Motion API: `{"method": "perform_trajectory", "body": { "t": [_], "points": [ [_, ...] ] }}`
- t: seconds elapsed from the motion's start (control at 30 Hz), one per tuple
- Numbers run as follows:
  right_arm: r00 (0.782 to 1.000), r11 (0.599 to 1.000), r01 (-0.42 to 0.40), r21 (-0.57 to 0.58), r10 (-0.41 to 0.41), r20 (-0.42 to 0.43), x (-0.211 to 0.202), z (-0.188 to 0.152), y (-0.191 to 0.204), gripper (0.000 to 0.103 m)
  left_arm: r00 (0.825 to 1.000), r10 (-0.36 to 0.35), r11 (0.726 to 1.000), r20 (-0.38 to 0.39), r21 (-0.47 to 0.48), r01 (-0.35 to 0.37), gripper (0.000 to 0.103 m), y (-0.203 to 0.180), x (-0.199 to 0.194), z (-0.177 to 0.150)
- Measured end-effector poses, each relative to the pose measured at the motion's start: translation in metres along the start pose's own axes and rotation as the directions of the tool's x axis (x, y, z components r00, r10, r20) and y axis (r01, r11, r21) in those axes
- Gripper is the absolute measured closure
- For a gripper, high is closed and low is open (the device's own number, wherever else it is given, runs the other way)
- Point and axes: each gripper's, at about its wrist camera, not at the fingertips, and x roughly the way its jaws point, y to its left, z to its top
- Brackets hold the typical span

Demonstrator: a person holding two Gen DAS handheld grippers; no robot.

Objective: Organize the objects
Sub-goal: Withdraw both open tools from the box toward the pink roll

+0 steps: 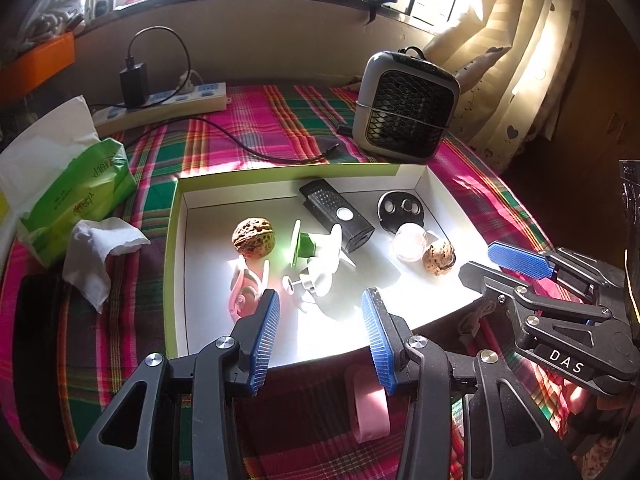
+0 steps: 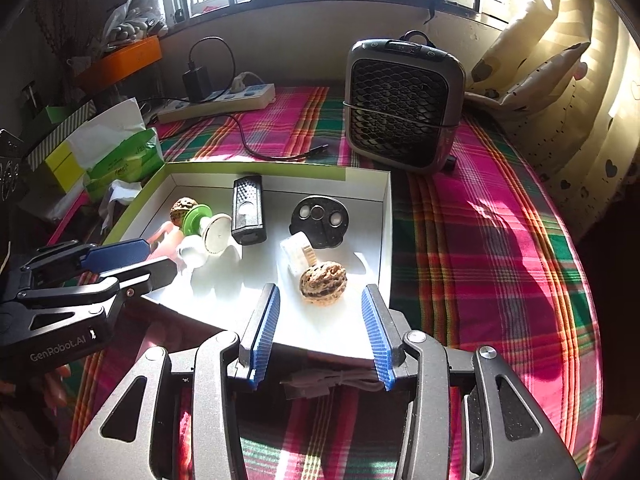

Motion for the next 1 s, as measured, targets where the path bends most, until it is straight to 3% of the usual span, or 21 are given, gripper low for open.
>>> {"method": "perform_trajectory", "body": {
  "t": [0.5,1.0],
  "points": [
    [0.999,0.999,0.016,0.033,-0.018,0.049,-0.025,-0.019,-0.005,0.057,0.999,0.006,1.000,0.042,-0.008,-0.005,0.062,-0.002,-0.027,-0.022],
    [0.997,0.997,0.057,0.051,-0.060,0.054,-0.029,-0.040,-0.013,0.055,0.999,-0.052,0.998,0.006,-0.022,0.052,0.062,-0.007,-0.026,-0.045]
  ]
}}
